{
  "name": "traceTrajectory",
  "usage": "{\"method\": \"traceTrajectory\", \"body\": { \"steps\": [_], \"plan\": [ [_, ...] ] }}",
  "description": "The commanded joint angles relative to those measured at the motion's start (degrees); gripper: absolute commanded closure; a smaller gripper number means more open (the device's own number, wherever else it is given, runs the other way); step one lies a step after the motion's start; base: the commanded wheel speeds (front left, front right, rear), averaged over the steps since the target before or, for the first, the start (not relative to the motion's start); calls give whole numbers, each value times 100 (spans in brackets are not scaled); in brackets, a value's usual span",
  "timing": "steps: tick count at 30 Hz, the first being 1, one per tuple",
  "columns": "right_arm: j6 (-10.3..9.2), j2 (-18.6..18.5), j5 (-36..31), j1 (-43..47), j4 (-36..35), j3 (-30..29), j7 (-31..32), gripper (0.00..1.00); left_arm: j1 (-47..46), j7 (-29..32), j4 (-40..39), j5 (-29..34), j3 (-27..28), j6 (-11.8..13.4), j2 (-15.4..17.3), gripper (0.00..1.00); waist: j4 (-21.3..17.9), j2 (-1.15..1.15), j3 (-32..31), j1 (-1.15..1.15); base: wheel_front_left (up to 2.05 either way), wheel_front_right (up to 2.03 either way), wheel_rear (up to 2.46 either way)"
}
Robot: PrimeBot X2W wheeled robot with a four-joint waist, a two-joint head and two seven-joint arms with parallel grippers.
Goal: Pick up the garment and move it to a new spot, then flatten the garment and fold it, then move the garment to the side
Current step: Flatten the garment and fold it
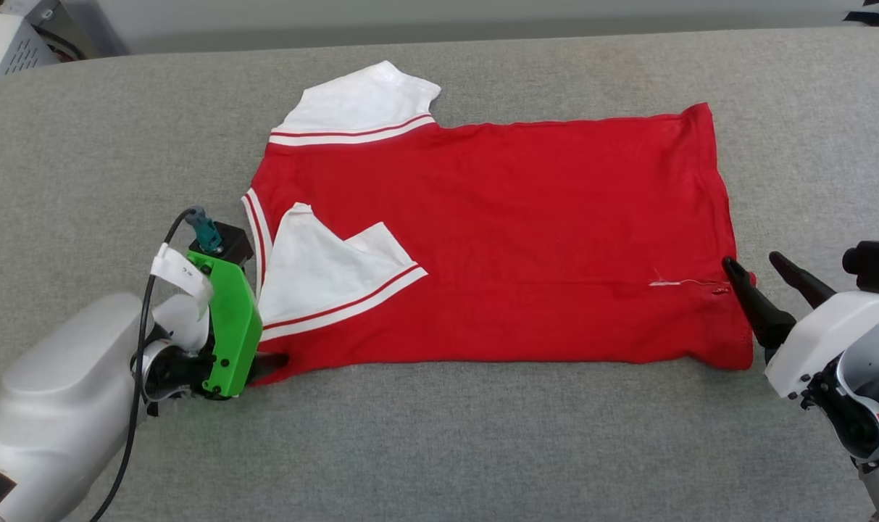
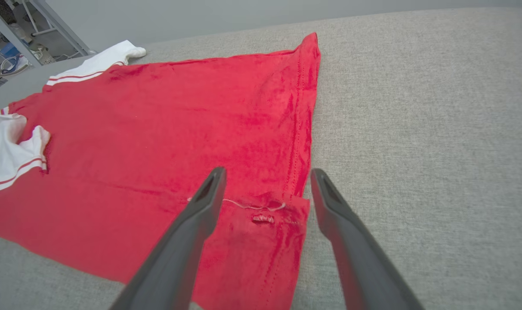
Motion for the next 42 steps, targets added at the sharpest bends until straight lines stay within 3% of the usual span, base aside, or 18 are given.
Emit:
{"method": "traceTrajectory", "body": {
  "steps": [1, 4, 5, 6, 12, 19, 29, 34, 42],
  "plan": [
    [-4, -21, -36, -112, -34, 14, -54, 0, 232, 46, 104, -90, -153, -16, -116, 0, -91, 0, 90, 0, 0, 0, 0],
    [-4, -48, -62, -153, -102, 32, -105, 0, 307, -7, 164, -118, -259, -16, -147, 0, -116, 0, 102, 0, 0, 0, 0],
    [-4, -66, -75, -163, -138, 36, -120, 0, 325, -37, 153, -116, -308, -16, -155, 67, -120, 0, 90, 0, 0, 0, 0],
    [-4, -87, -87, -171, -172, 33, -130, 0, 333, -78, 139, -114, -340, -16, -155, 100, -119, 0, 75, 0, 0, 0, 0],
    [-4, -349, -162, -167, -527, -135, -41, 0, 280, -659, -41, -117, -345, -16, -50, 100, -41, 0, -153, 0, 0, 0, 0],
    [-4, -934, -166, -111, -1226, -336, 624, 0, 162, -1417, -477, -33, -232, -16, 374, 100, 22, 0, -359, 0, 0, 0, 0],
    [-4, -1757, 589, 237, -1936, -179, 2922, 0, 131, -1753, -1237, 237, -232, 76, 715, 100, 130, 0, -416, 0, 0, 0, 0],
    [-4, -1726, 720, 319, -1894, -80, 3668, 0, 102, -1760, -1526, 333, -244, 197, 765, 100, 164, 0, -315, 0, 0, 0, 0],
    [-4, -1269, 573, 115, -1156, 208, 3720, 0, -18, -1793, -1763, 487, -240, 309, 774, 100, 286, 0, -17, 0, 0, 0, 0]
  ]
}}
